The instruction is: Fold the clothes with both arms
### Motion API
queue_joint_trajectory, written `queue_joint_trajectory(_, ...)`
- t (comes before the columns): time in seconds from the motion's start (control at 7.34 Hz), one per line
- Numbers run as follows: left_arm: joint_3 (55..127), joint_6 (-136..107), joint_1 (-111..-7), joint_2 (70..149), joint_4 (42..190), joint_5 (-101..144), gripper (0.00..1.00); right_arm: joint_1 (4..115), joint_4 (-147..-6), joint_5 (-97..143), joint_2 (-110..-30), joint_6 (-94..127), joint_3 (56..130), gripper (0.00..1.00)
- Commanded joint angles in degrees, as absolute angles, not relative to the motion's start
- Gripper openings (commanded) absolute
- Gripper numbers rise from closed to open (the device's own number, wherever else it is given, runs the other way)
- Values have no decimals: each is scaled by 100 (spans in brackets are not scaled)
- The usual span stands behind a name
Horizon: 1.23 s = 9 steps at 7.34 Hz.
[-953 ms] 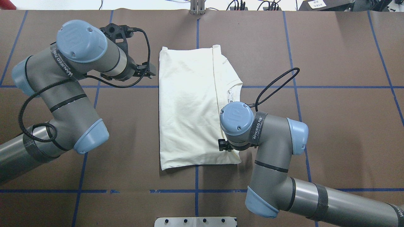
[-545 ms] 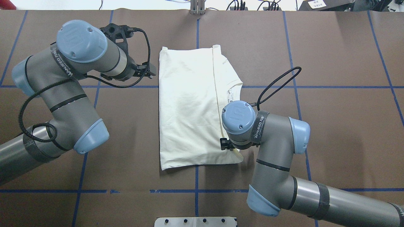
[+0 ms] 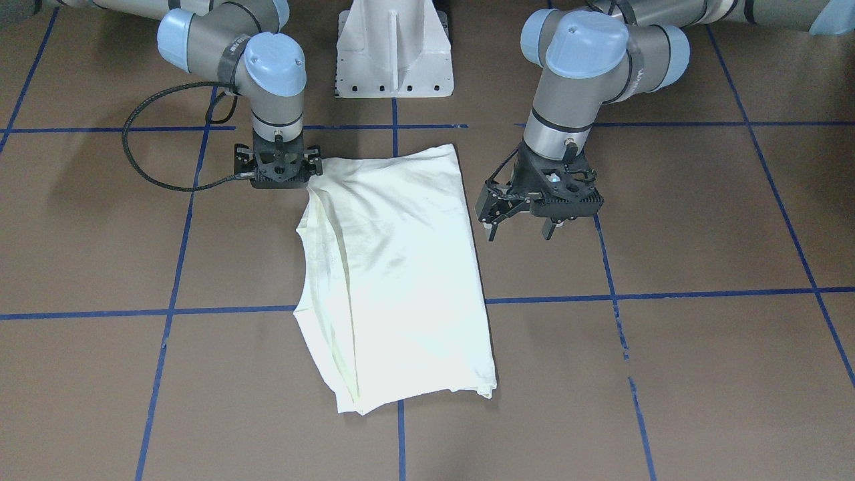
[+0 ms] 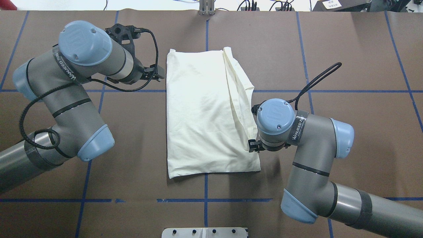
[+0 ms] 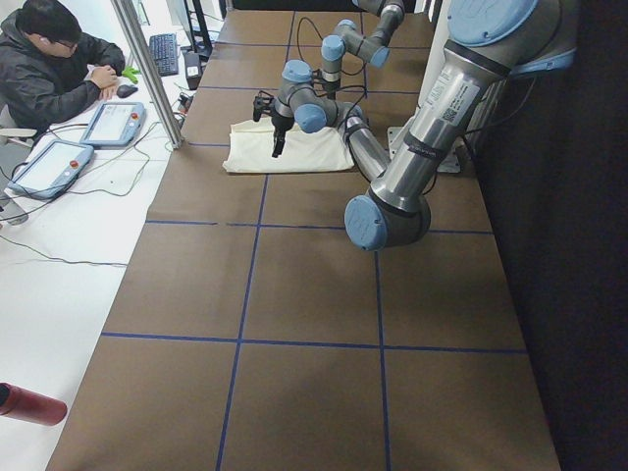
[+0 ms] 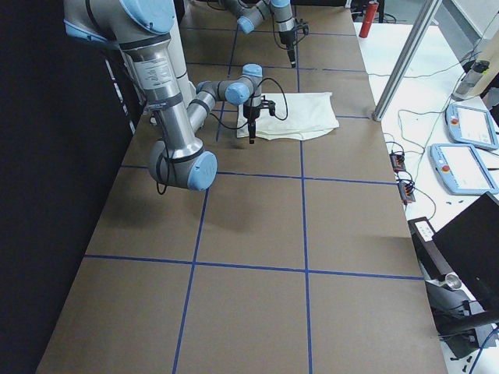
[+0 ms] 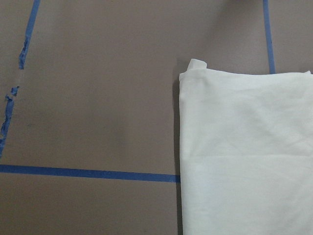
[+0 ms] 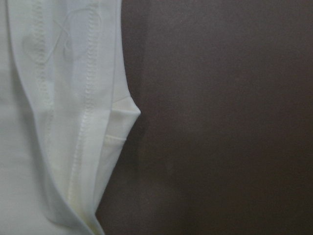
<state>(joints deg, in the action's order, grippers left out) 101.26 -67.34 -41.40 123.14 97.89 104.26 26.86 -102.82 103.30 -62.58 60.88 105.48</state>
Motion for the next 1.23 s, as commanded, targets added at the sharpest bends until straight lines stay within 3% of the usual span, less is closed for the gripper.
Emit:
queue_joint_trajectory(0.0, 10134, -6715, -4140, 12305, 9791, 10433, 100, 2987, -10240, 10433, -5777, 5899, 10321, 100)
queue_joint_trajectory(0.41, 10125, -6662, -4148, 12296, 9791, 10433, 100, 3374, -10152, 10424, -4565, 5442, 8636, 100)
queue_joint_trajectory(0.68, 10142, -6714, -4140, 12208, 9957, 10441, 100, 3542, -10073, 10833, -4526, 5317, 8665, 100)
queue_joint_trajectory(1.09, 10370, -9384, -3704, 11507, 11097, 11356, 100, 3586, -9791, 11319, -5069, 5423, 9708, 100)
